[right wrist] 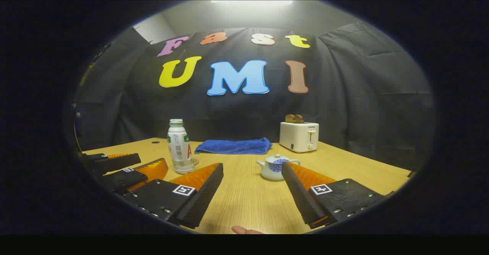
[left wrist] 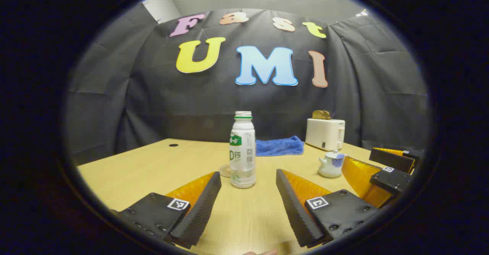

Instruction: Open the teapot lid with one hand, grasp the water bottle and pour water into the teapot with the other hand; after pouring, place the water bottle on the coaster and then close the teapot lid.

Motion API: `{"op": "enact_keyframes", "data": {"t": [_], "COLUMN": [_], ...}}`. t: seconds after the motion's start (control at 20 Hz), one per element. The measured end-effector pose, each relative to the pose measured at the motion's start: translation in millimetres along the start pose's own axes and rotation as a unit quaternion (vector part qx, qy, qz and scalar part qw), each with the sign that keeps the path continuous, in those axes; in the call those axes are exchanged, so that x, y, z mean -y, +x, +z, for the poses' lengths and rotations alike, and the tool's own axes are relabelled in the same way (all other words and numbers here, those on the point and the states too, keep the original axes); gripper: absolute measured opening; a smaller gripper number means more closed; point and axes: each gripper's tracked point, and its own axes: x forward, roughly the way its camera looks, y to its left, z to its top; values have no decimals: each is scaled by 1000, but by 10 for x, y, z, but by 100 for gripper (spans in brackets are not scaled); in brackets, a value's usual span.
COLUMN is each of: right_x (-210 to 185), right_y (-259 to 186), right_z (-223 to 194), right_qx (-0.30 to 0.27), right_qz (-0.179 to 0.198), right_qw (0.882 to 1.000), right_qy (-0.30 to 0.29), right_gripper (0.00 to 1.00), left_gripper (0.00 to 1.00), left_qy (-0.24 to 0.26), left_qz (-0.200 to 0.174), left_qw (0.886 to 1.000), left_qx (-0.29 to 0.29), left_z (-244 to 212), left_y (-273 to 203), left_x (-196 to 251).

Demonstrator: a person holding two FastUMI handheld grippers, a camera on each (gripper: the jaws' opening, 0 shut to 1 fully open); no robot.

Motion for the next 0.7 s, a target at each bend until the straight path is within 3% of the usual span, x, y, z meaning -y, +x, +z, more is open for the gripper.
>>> {"op": "enact_keyframes", "data": {"t": [0.15, 0.4, 0.7], "right_x": [265, 421, 338], "right_y": [73, 301, 621], "right_z": [148, 146, 118], "right_qx": [11, -5, -32], "right_qz": [-17, -15, 16], "right_qw": [1000, 1000, 999], "right_qy": [4, 26, 35], "right_gripper": [94, 94, 94], "left_gripper": [100, 100, 100], "left_qy": [14, 14, 8], "left_qz": [1, -3, 6], "left_qw": [999, 999, 1000], "left_qx": [35, 34, 27], "left_z": [345, 322, 269], "left_y": [7, 115, 320], "left_x": [-36, -22, 11]}}
